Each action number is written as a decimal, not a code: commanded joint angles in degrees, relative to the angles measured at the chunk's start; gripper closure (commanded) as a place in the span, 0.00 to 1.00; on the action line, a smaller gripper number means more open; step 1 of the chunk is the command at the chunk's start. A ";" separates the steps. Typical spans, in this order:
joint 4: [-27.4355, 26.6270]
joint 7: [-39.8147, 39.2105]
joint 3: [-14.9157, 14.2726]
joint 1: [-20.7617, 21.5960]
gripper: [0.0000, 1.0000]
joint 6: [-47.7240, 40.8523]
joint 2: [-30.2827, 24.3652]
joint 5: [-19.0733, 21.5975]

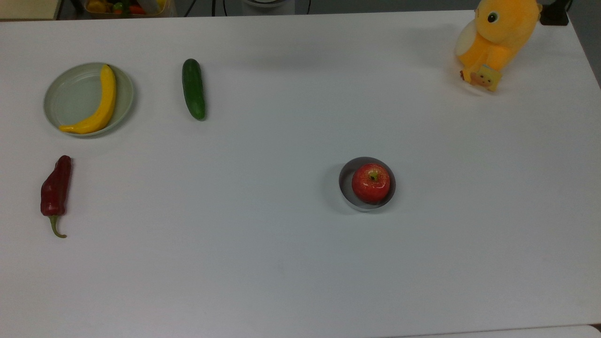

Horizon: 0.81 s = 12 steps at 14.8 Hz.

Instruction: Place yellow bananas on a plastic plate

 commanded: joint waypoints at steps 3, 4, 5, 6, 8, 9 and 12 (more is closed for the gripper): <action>-1.32 1.30 6.39 0.16 0.00 -2.16 0.17 0.69; -1.68 0.78 6.74 0.16 0.00 -1.99 0.26 0.69; -2.03 -0.88 6.83 0.16 0.00 -1.46 0.52 0.69; -2.38 -2.99 6.83 0.51 0.00 -0.85 0.61 0.69; -2.82 -4.15 6.83 1.56 0.00 1.43 1.57 0.51; -2.82 -4.76 6.83 1.57 0.00 2.57 2.10 0.51; -2.82 -8.97 6.83 1.39 0.00 3.99 2.90 0.42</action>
